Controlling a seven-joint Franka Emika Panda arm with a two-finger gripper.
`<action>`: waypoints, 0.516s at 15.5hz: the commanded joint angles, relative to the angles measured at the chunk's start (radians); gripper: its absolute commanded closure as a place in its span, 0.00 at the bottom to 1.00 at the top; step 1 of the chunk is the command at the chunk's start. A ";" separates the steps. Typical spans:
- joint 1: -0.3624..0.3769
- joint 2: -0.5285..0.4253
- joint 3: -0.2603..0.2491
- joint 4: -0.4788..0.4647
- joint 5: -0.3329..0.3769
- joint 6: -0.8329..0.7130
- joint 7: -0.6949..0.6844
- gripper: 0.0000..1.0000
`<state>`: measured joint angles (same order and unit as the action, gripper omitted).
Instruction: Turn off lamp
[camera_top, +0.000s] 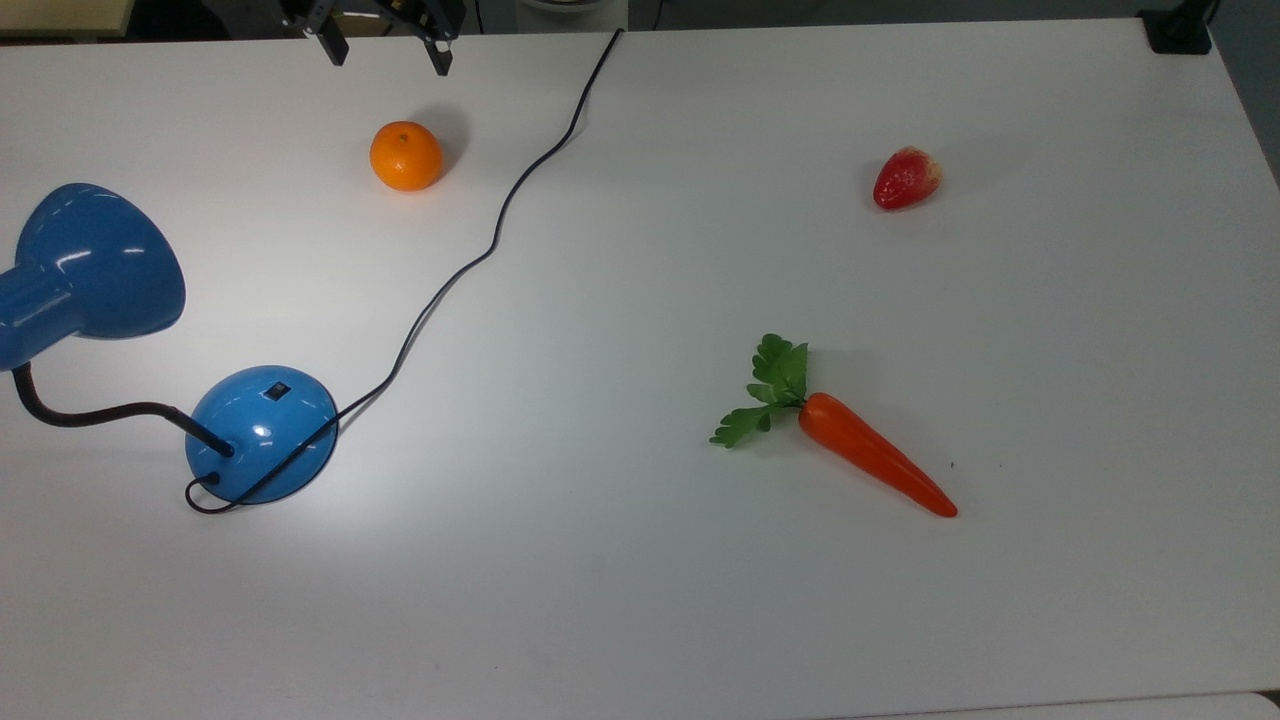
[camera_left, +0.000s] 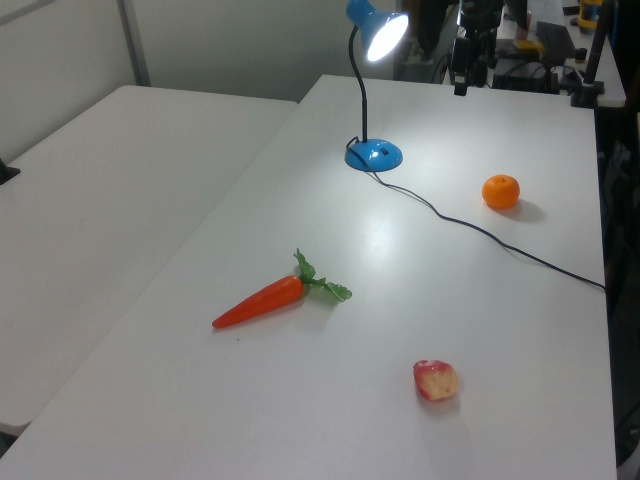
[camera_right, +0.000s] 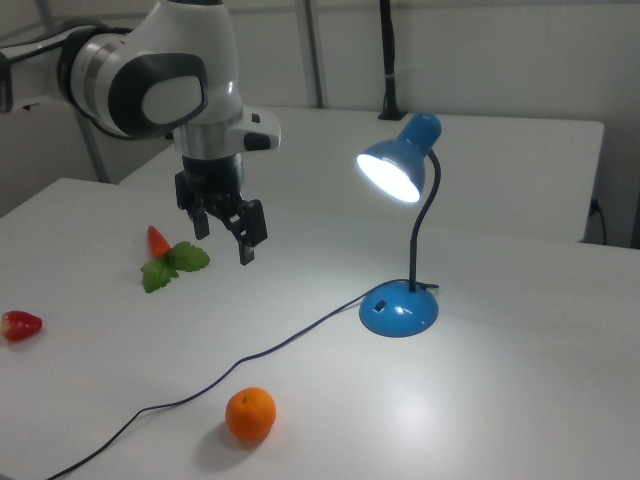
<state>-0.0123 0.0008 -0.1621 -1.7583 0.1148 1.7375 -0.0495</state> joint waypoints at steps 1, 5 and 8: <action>-0.003 -0.012 -0.002 0.000 0.000 -0.022 0.004 0.00; -0.005 -0.012 -0.002 -0.001 -0.001 -0.026 0.004 0.00; -0.005 -0.010 -0.002 -0.001 -0.001 -0.027 0.005 0.00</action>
<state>-0.0135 0.0008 -0.1626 -1.7584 0.1148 1.7375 -0.0492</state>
